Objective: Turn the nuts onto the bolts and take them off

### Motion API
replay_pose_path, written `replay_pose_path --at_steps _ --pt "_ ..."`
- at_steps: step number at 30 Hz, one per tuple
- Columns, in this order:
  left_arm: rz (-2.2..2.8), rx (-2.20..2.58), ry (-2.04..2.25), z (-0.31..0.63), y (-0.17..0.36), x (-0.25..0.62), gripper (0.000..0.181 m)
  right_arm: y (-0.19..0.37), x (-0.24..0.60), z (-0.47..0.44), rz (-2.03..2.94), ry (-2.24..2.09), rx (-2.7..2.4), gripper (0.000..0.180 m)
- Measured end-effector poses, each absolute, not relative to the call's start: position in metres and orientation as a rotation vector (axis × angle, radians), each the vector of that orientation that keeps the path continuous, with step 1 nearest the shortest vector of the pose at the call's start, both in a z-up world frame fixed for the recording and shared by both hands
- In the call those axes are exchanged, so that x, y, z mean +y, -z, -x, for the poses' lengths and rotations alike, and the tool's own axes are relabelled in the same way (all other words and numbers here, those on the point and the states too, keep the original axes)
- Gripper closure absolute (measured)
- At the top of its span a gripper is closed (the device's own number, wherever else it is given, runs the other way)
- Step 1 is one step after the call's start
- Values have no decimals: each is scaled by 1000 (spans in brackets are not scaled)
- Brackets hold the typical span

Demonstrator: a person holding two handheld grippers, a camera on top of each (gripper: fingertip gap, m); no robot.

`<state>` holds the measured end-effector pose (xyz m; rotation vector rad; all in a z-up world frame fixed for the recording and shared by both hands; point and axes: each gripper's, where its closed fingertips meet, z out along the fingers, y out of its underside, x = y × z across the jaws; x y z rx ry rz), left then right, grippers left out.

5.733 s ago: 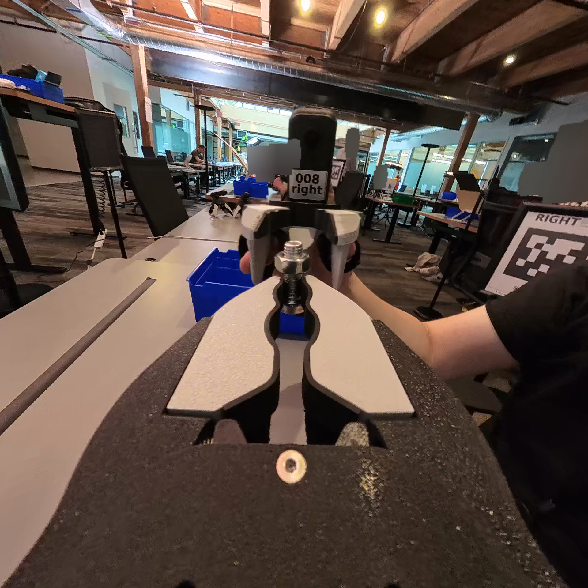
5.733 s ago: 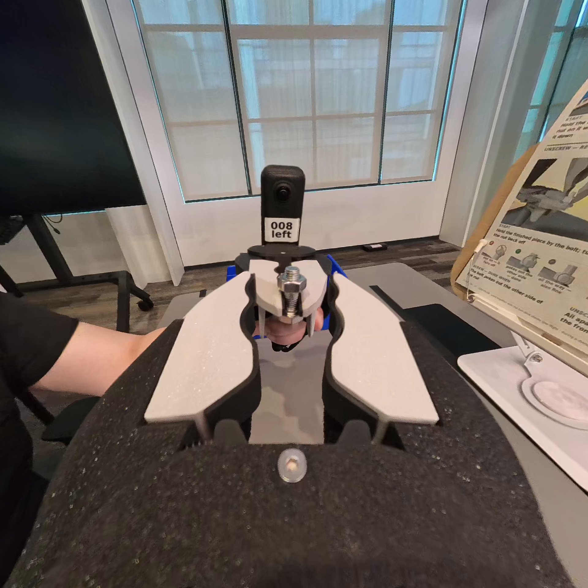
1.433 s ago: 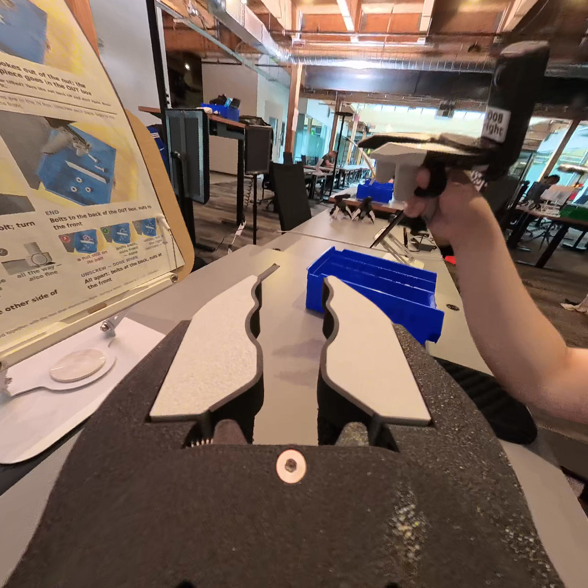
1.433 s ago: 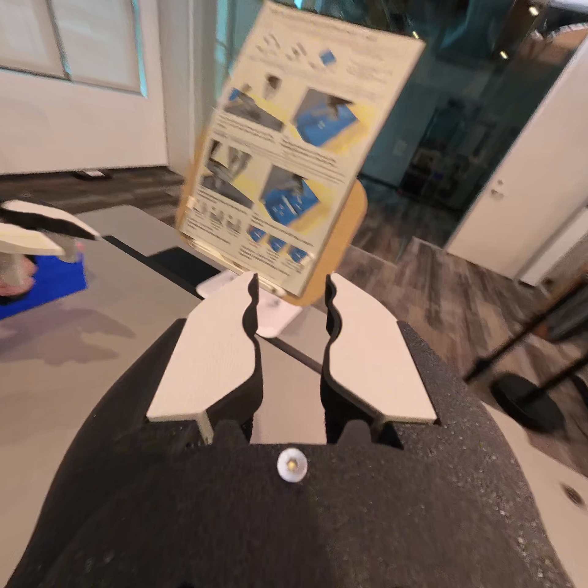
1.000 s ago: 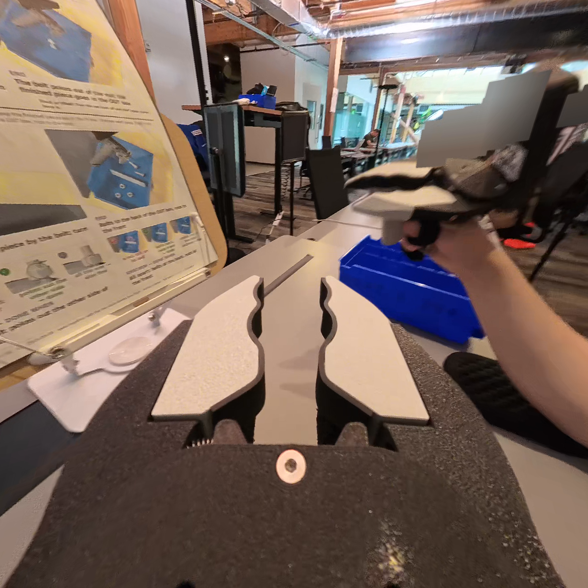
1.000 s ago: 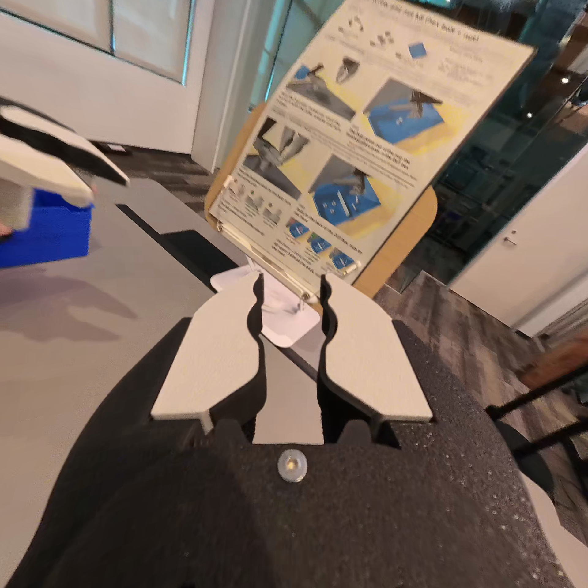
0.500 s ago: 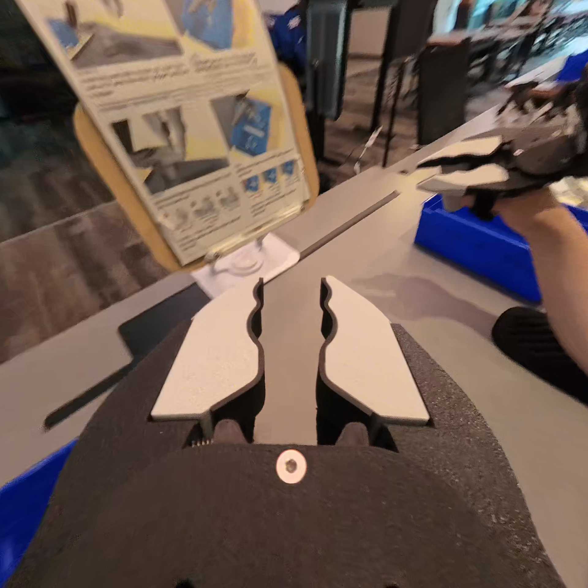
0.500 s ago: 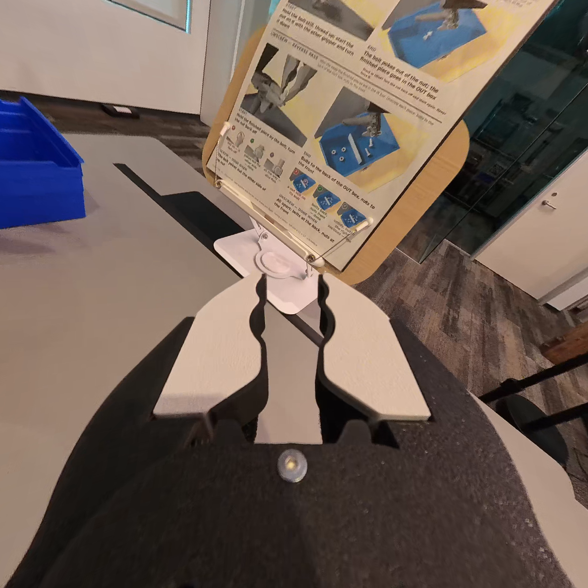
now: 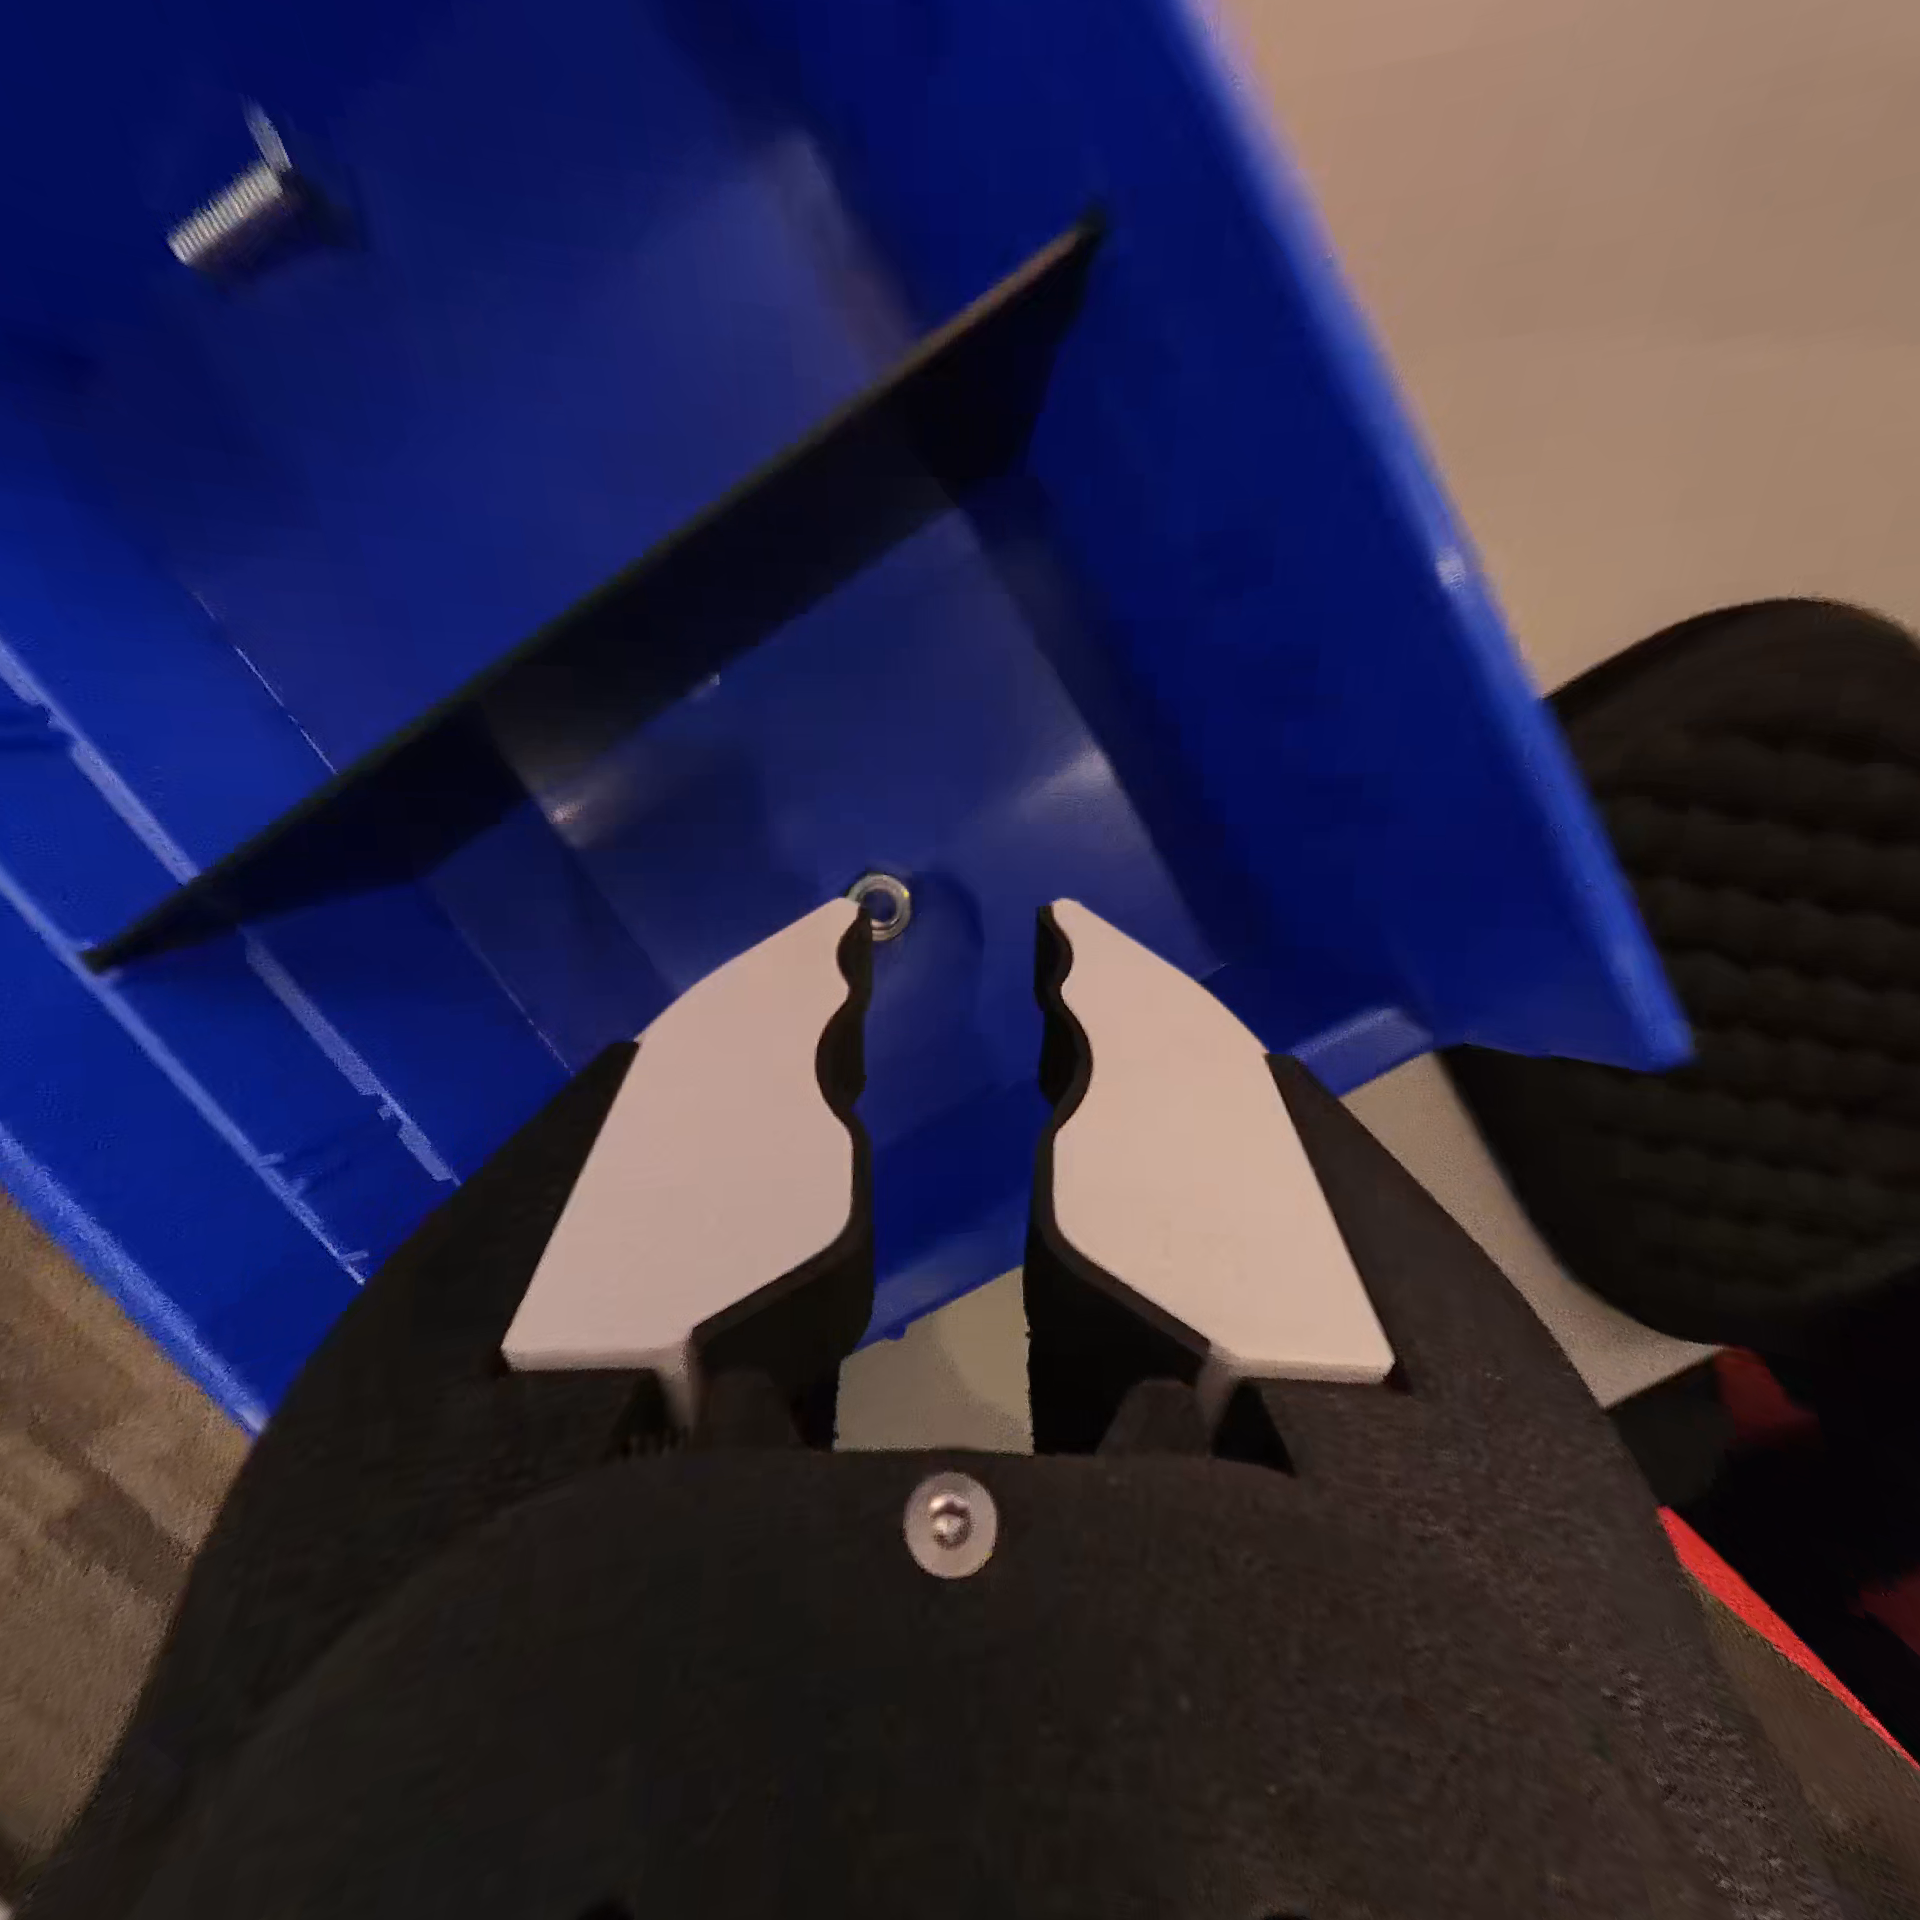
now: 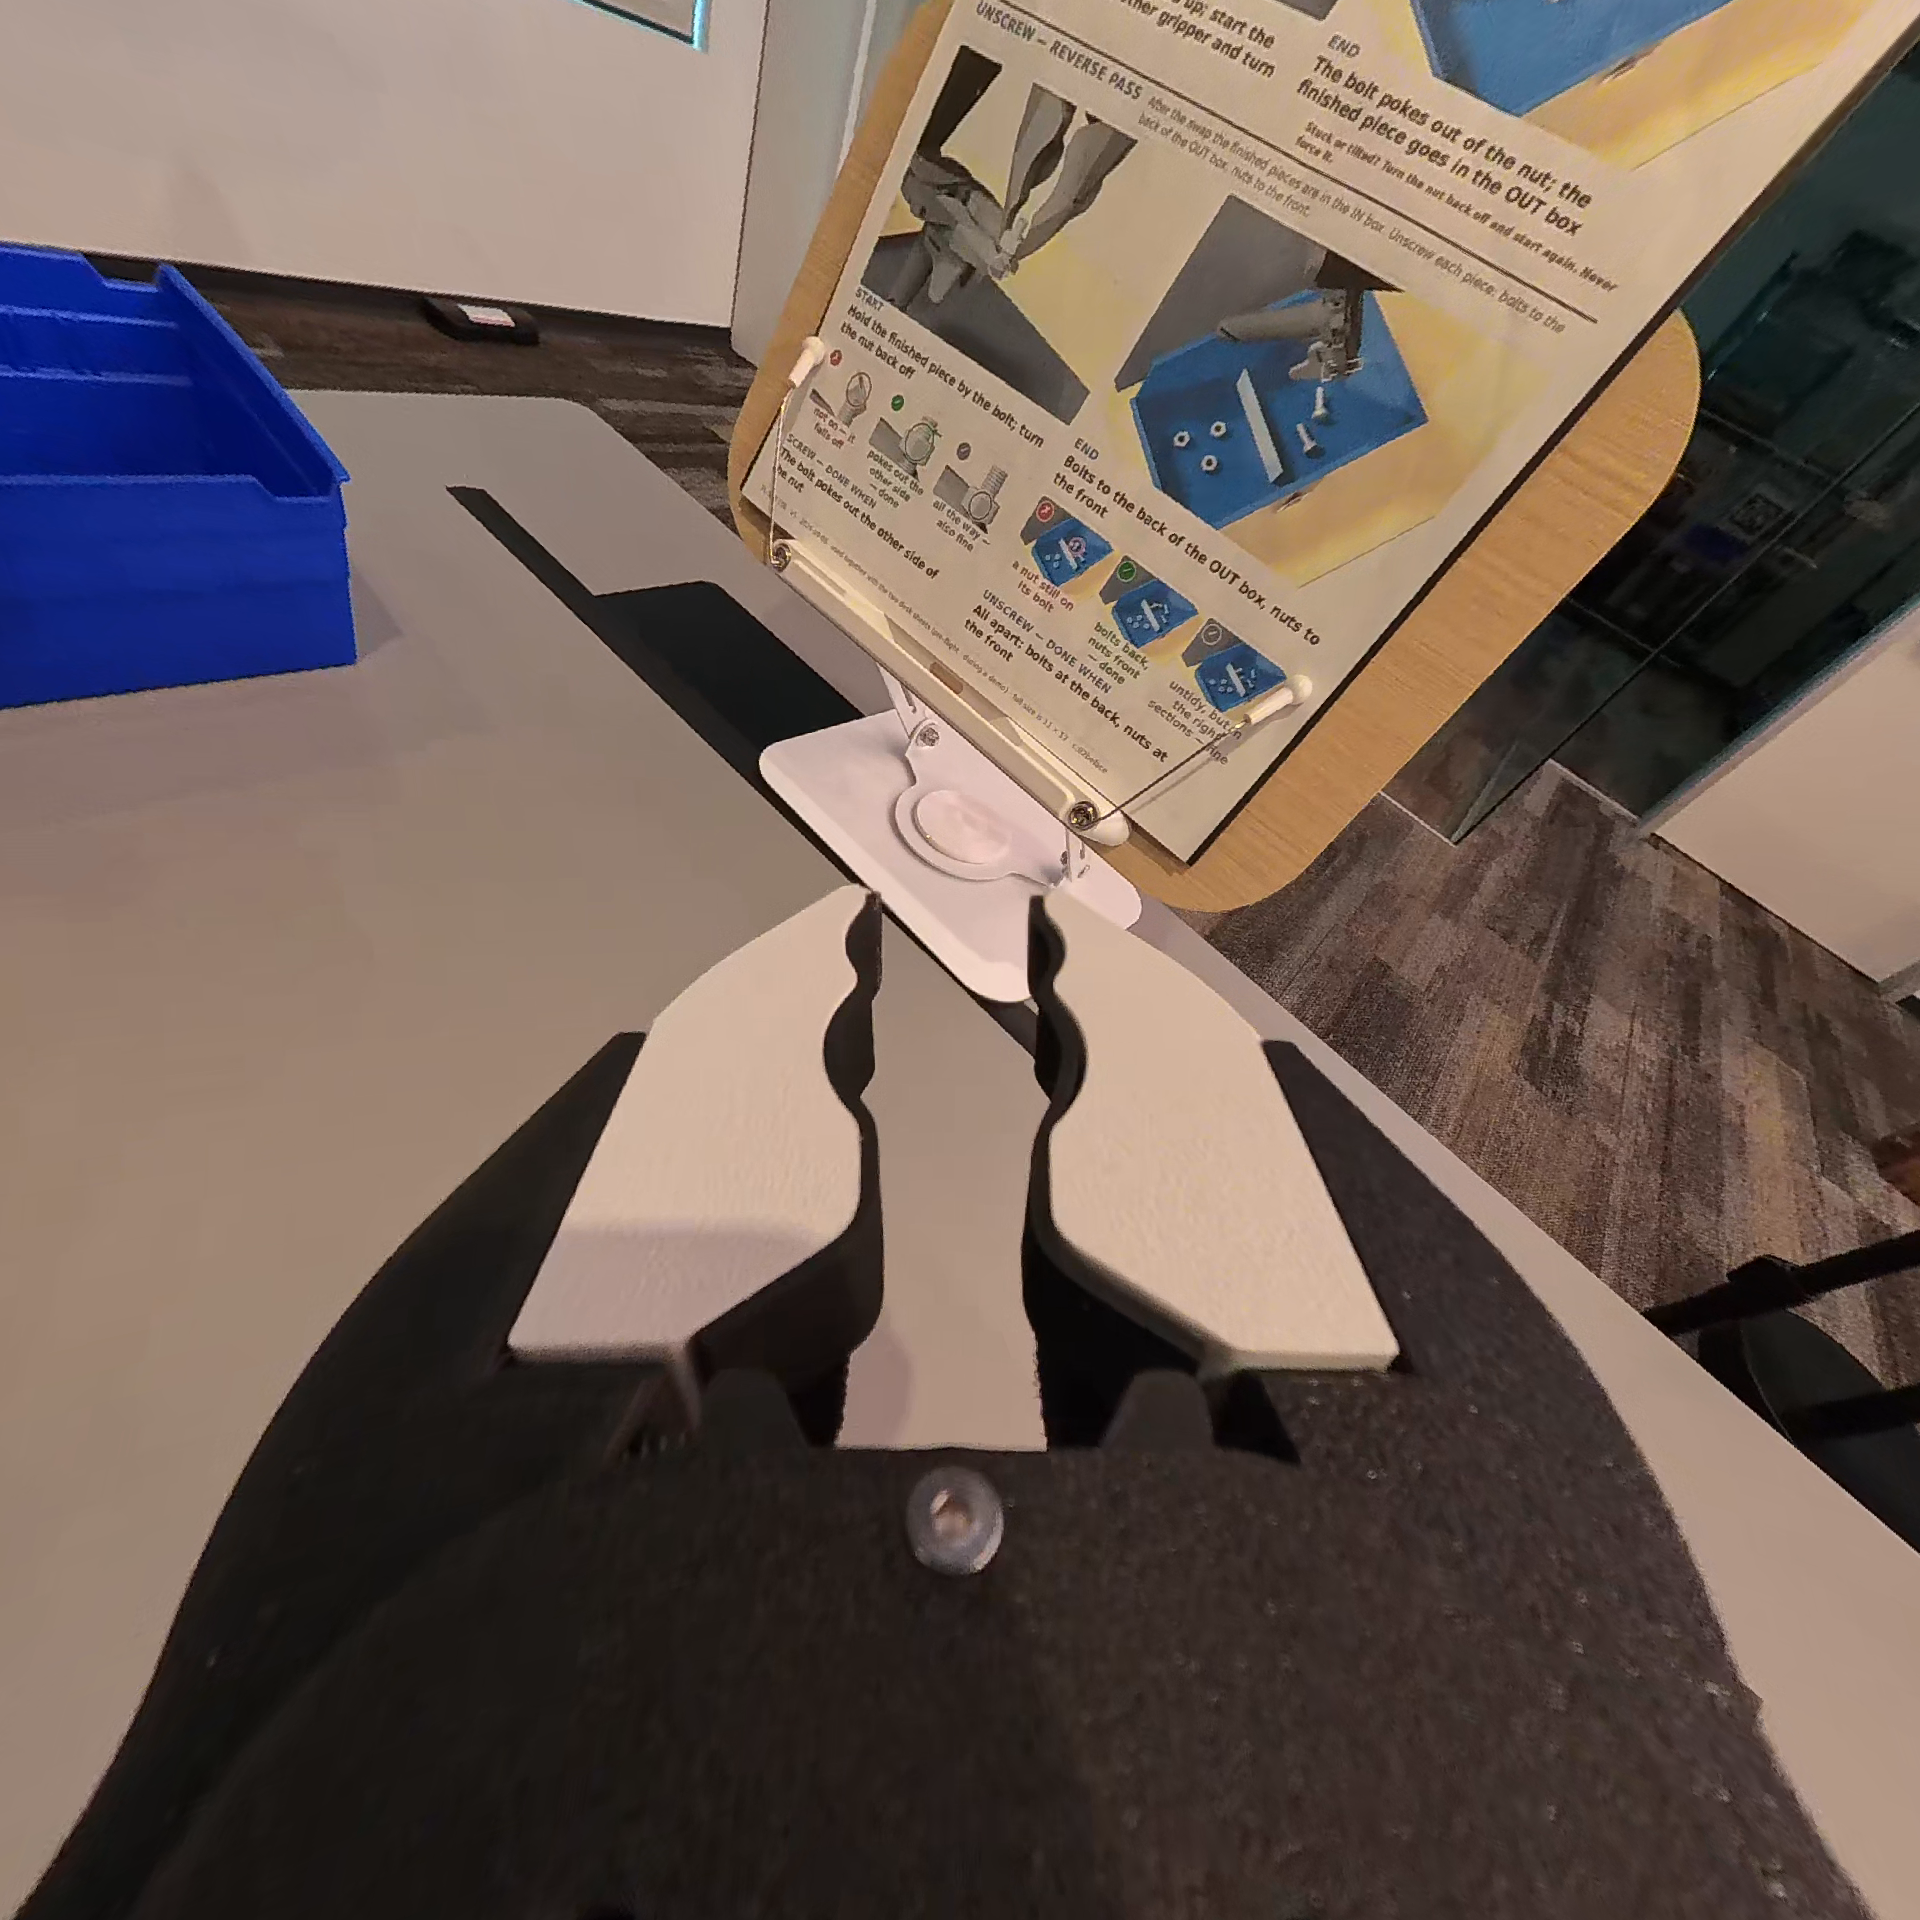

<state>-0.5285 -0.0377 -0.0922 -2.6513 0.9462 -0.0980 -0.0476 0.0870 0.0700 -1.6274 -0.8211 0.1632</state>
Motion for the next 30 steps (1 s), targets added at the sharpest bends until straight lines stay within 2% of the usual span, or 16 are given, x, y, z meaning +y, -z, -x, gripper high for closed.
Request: replay_pose_path --at_steps 10,20,30 --pt "2708 1049 -8 548 130 -32 146 -70 86 28 1639 -194 -769 154" --pt "2736 1074 -43 554 146 -31 144 -72 85 20 1634 -217 -743 156" --pt "2796 1030 58 551 148 -34 152 -68 86 19 1651 -224 -752 157"
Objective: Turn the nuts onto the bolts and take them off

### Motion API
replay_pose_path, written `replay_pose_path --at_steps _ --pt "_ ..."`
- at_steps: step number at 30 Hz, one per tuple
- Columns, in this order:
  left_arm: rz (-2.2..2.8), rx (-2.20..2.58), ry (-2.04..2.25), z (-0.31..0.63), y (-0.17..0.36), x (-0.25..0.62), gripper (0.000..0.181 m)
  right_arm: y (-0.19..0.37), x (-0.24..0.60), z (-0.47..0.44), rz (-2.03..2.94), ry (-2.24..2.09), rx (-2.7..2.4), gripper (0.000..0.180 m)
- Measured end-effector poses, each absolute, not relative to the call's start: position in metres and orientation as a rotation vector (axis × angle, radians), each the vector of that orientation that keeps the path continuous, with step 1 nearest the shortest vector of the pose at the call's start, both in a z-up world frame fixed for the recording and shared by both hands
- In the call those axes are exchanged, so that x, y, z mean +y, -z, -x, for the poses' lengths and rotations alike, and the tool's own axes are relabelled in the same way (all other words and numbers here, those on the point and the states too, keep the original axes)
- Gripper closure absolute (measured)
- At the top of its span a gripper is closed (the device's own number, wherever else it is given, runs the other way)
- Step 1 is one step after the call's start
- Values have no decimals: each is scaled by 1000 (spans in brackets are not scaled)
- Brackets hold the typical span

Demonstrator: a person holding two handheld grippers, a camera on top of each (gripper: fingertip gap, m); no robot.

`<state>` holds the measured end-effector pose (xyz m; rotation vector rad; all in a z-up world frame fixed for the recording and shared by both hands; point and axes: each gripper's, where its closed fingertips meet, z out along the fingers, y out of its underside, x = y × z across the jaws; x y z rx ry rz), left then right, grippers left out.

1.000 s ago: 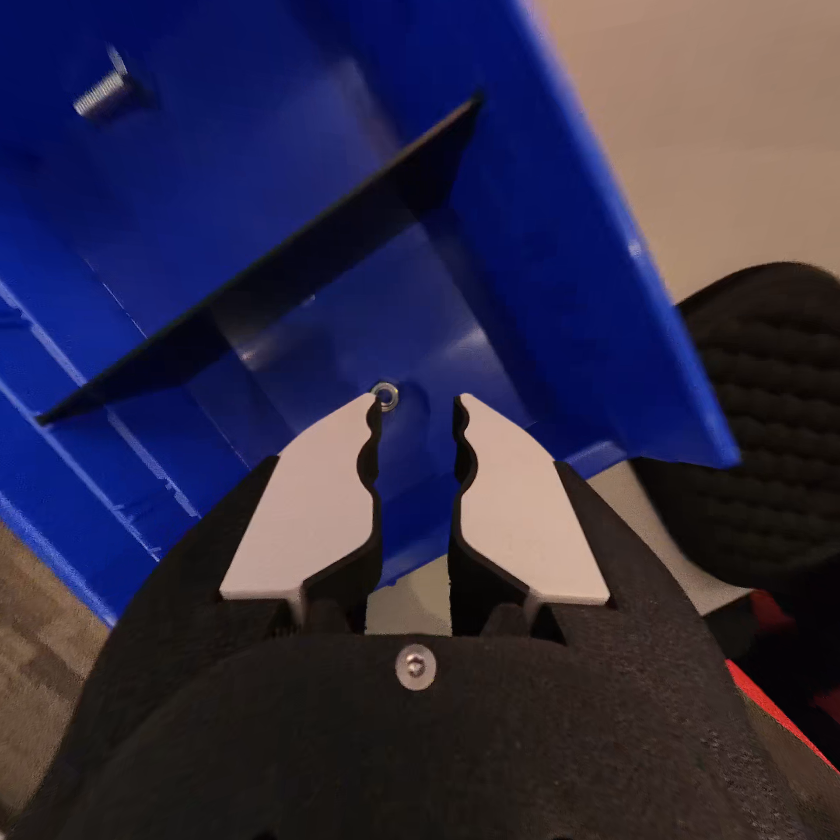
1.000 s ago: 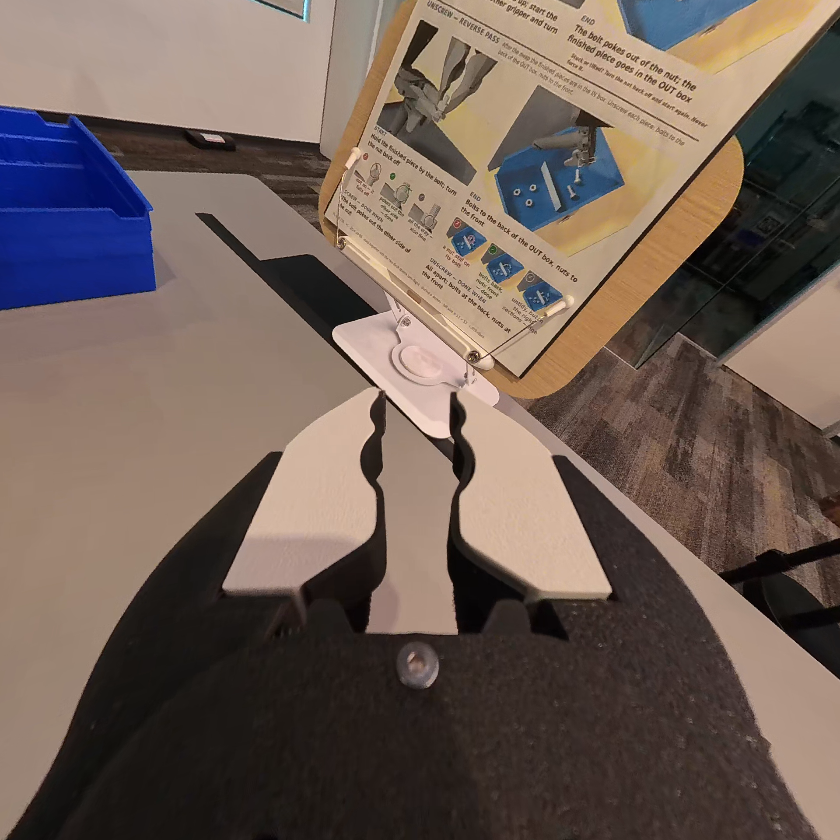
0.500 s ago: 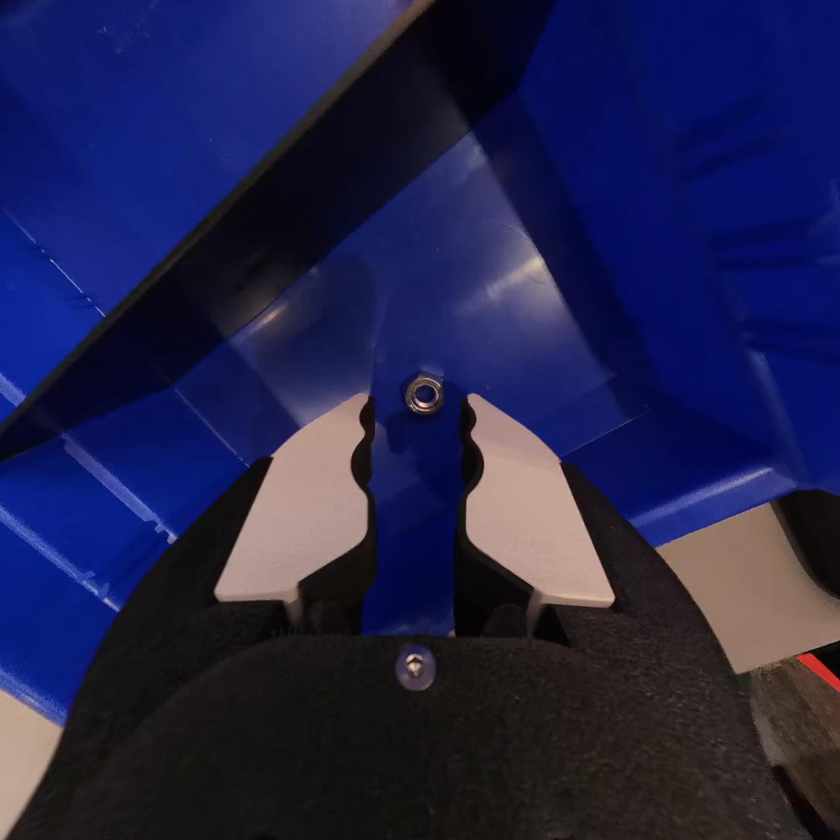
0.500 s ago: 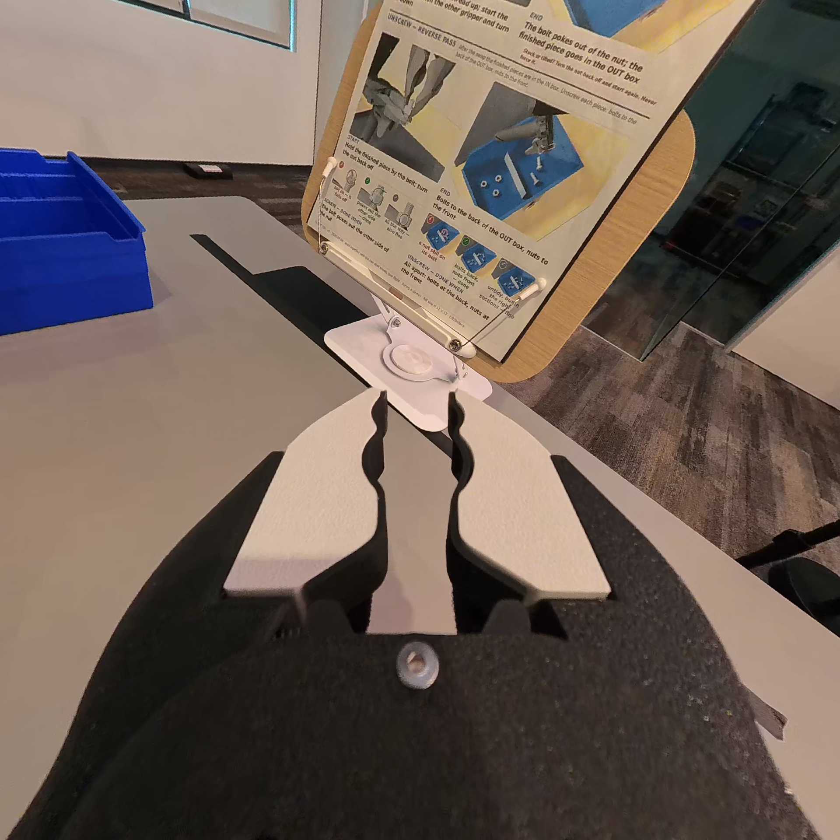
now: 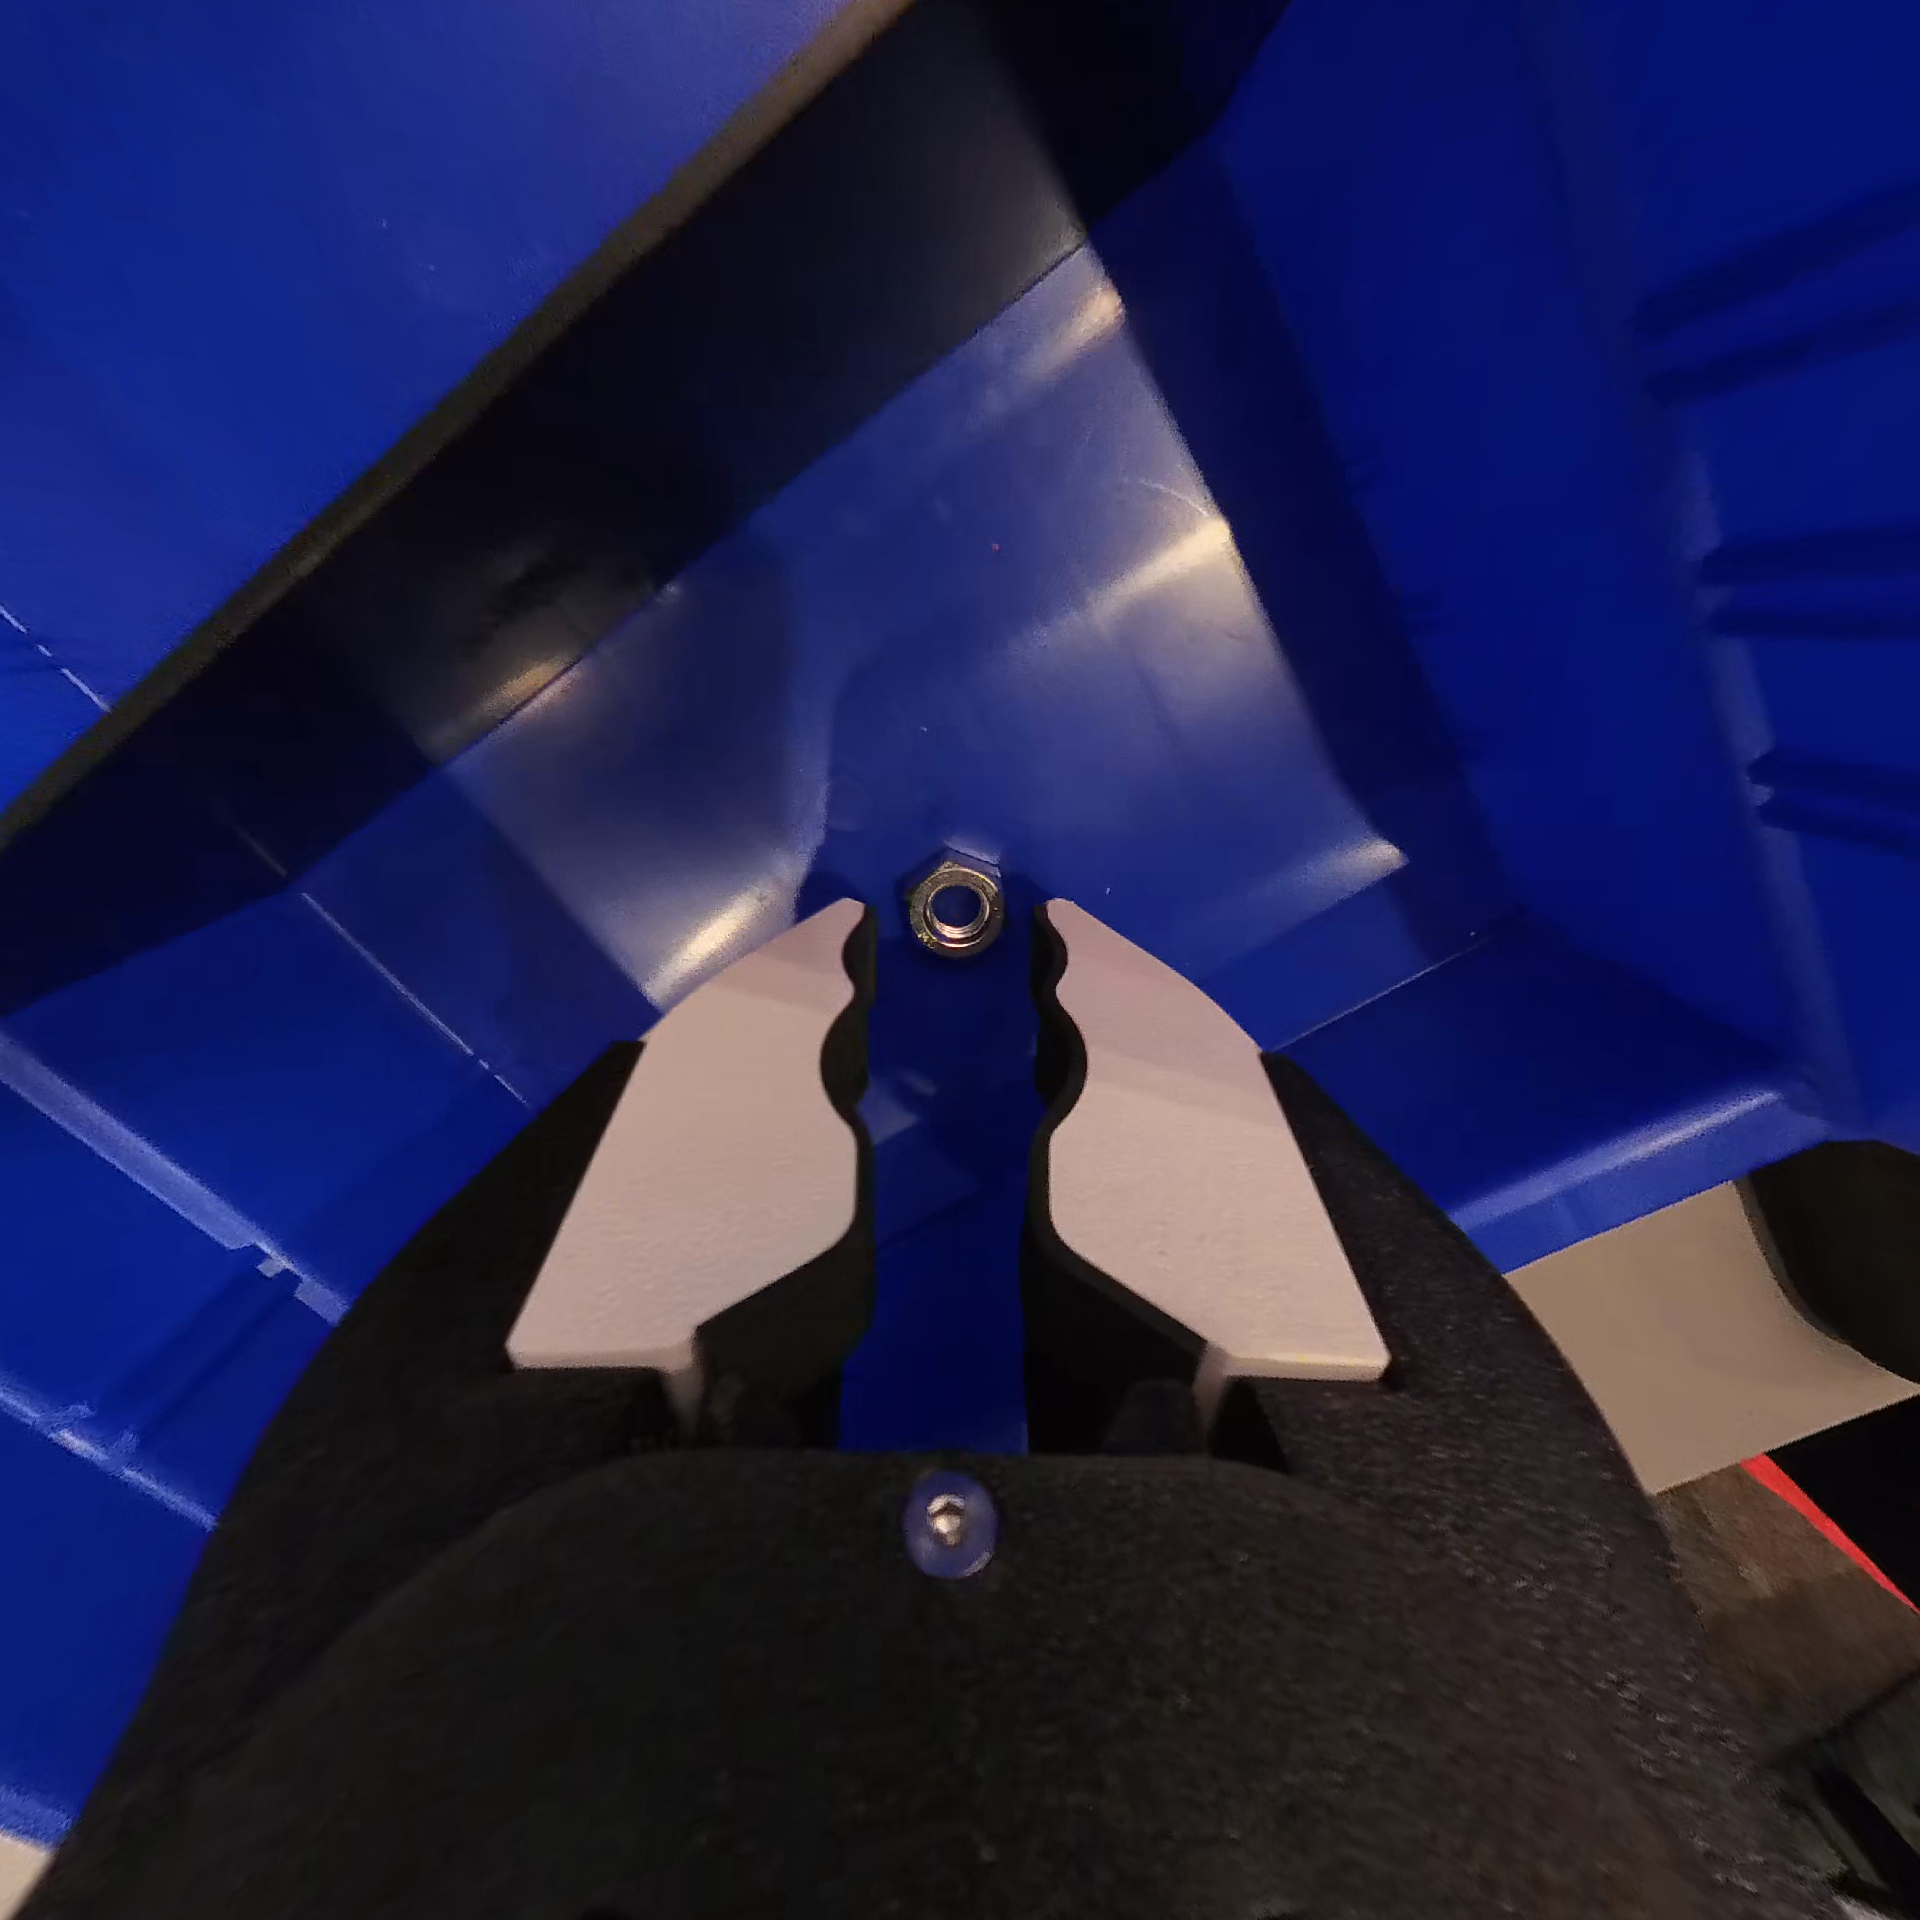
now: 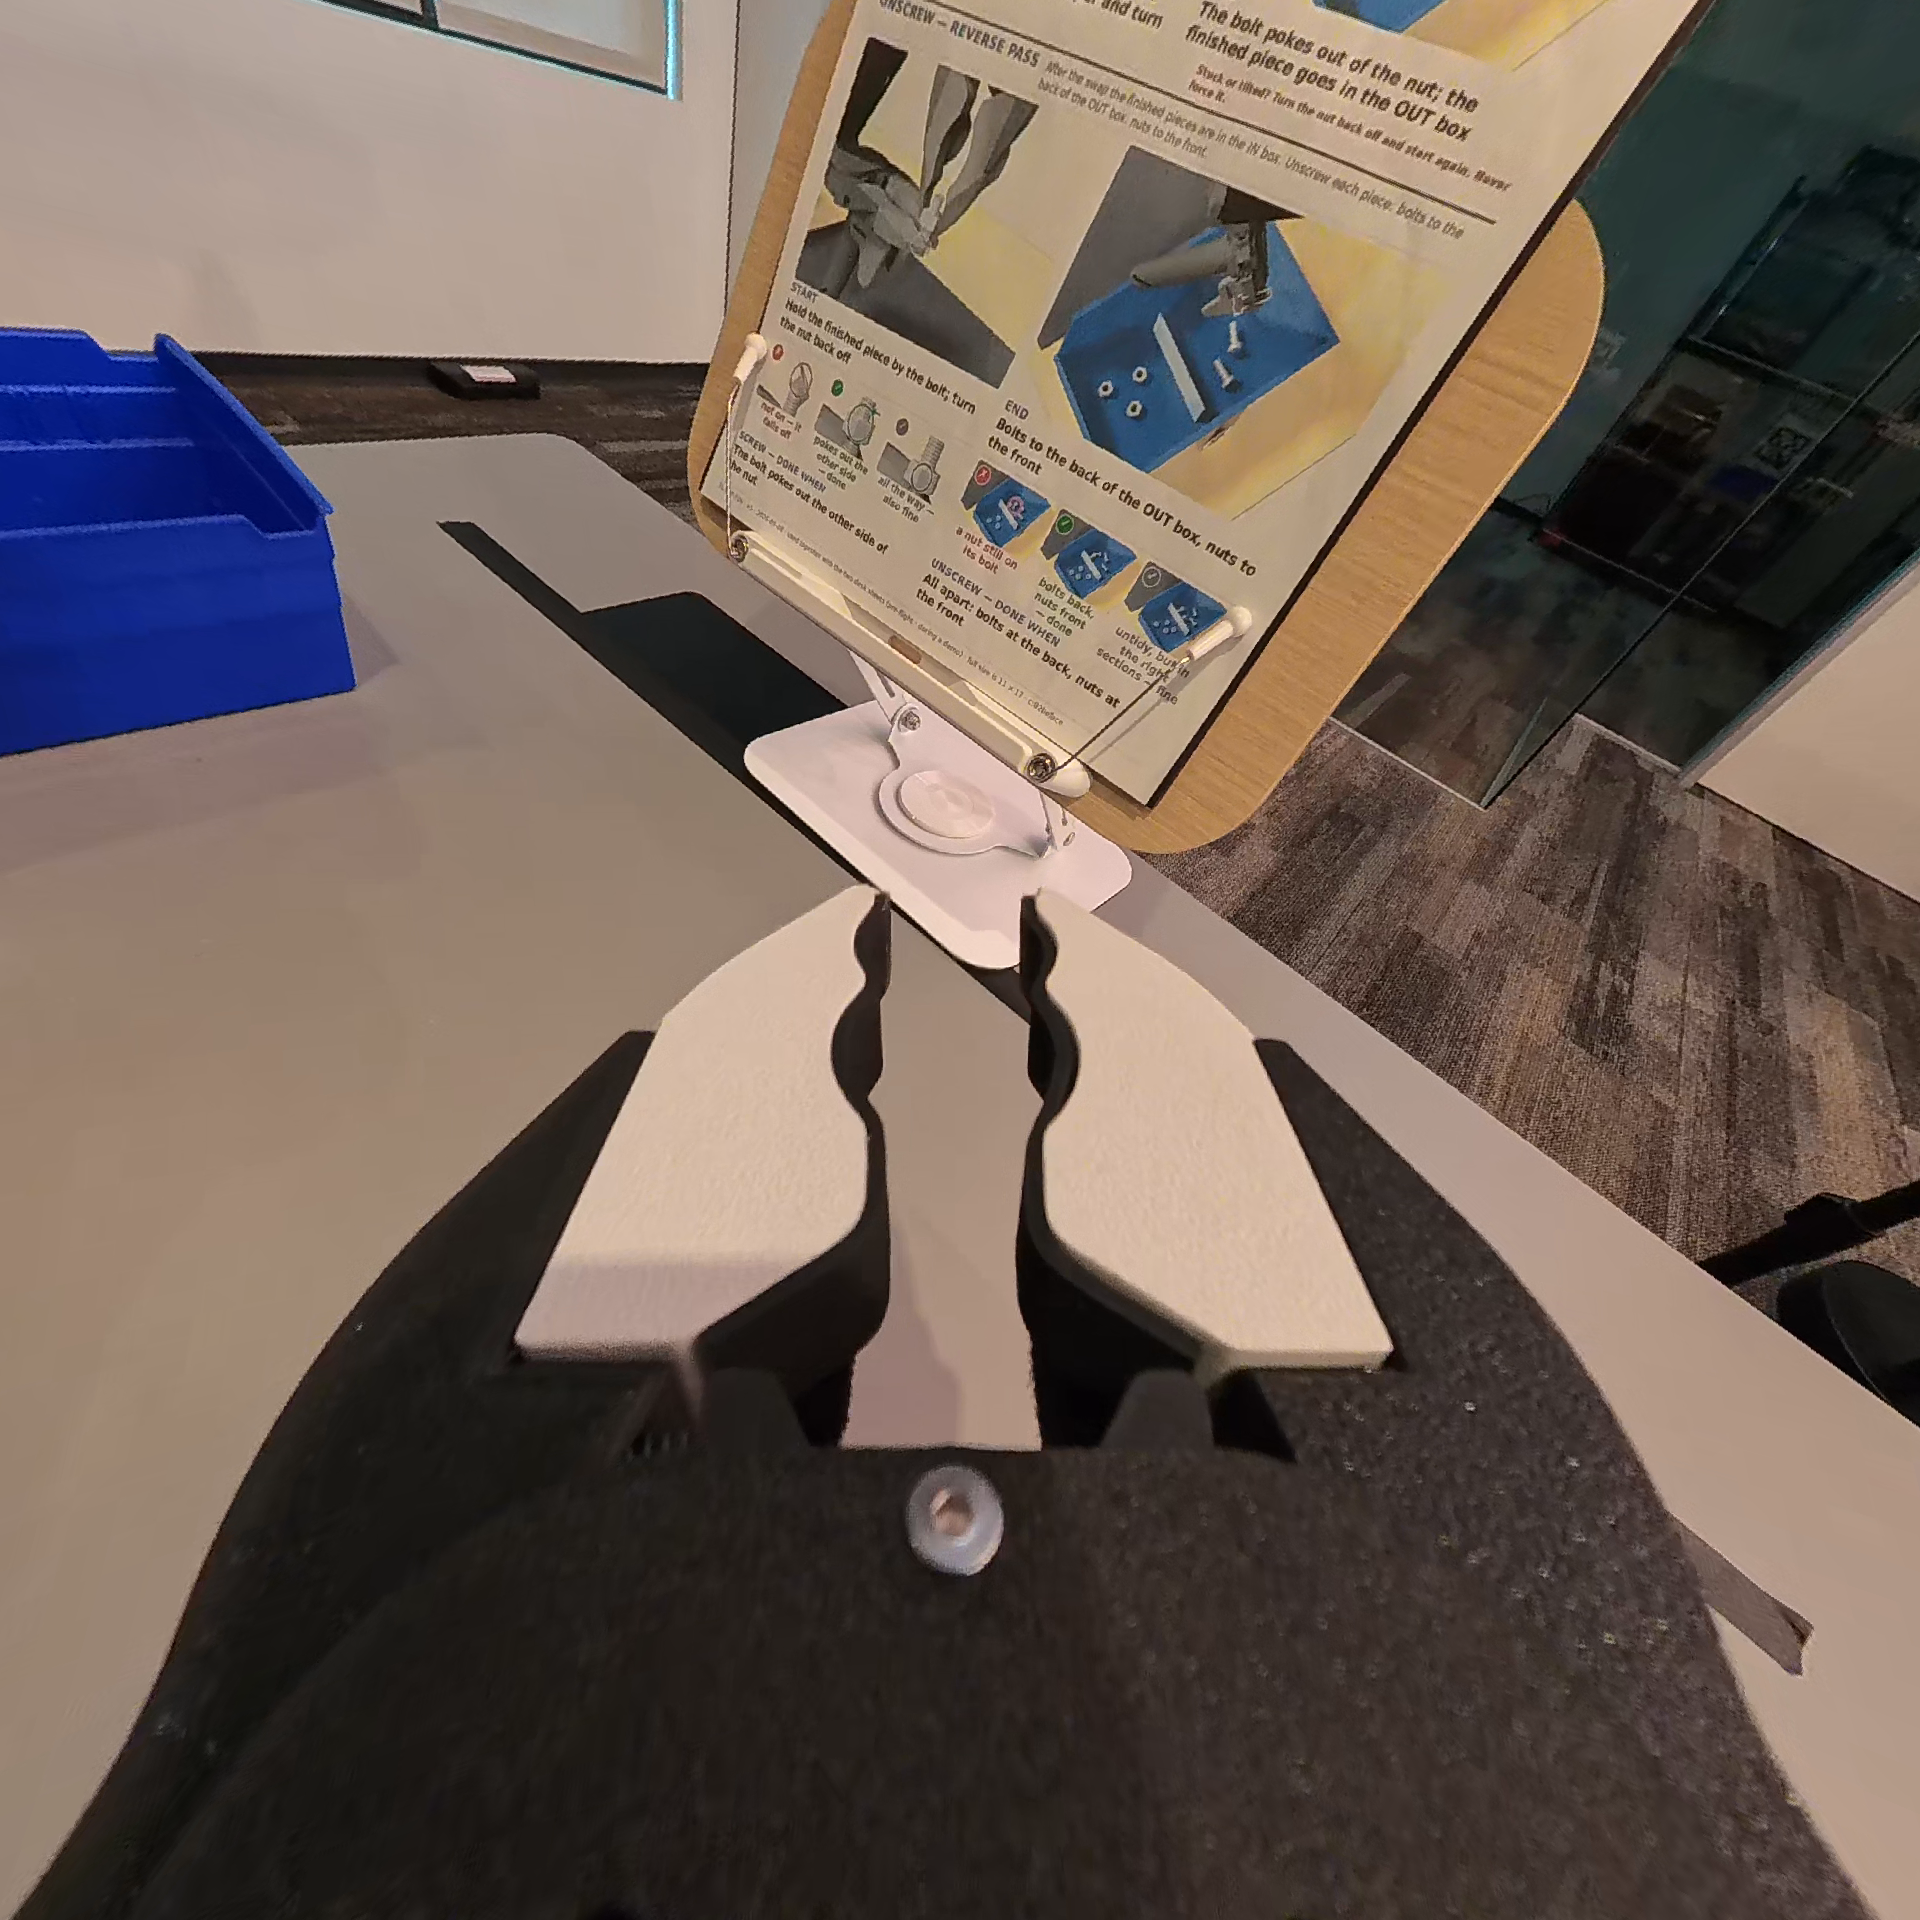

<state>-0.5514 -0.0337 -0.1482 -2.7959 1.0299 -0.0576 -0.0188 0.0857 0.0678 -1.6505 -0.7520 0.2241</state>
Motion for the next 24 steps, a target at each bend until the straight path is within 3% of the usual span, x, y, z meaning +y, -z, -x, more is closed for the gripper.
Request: replay_pose_path --at_steps 24 --pt "2766 1069 12 550 143 -34 163 -56 90 6 1687 -258 -730 159"
